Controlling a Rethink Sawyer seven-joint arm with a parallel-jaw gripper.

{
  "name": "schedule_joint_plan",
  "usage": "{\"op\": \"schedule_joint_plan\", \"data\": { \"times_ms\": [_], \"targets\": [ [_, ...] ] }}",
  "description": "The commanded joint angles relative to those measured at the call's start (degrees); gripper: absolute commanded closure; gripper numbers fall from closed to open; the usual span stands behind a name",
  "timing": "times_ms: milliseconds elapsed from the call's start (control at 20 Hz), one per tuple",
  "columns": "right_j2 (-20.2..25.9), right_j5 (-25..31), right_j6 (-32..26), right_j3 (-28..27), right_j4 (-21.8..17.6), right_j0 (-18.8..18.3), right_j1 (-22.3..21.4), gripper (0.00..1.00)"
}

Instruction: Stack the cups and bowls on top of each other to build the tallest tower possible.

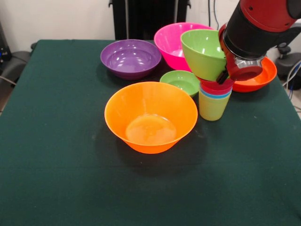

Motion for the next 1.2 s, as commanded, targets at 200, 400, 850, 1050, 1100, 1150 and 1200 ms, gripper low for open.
{"op": "schedule_joint_plan", "data": {
  "times_ms": [200,400,850,1050,1100,1150,1200],
  "targets": [
    [8.27,-1.22,10.51,2.31,1.16,0.85,-0.53,1.0],
    [8.22,-0.76,11.04,2.05,1.52,1.0,-0.49,1.0],
    [7.97,-1.61,9.15,3.63,0.82,0.99,-0.98,1.0],
    [8.01,-1.63,8.69,3.63,0.71,0.57,-0.95,1.0],
    [8.06,-1.69,8.63,3.75,0.73,0.57,-1.02,1.0],
    [8.09,-1.64,8.63,3.65,0.75,0.46,-0.96,1.0],
    [8.1,-1.62,8.65,3.67,0.78,0.47,-0.98,1.0]
  ]
}}
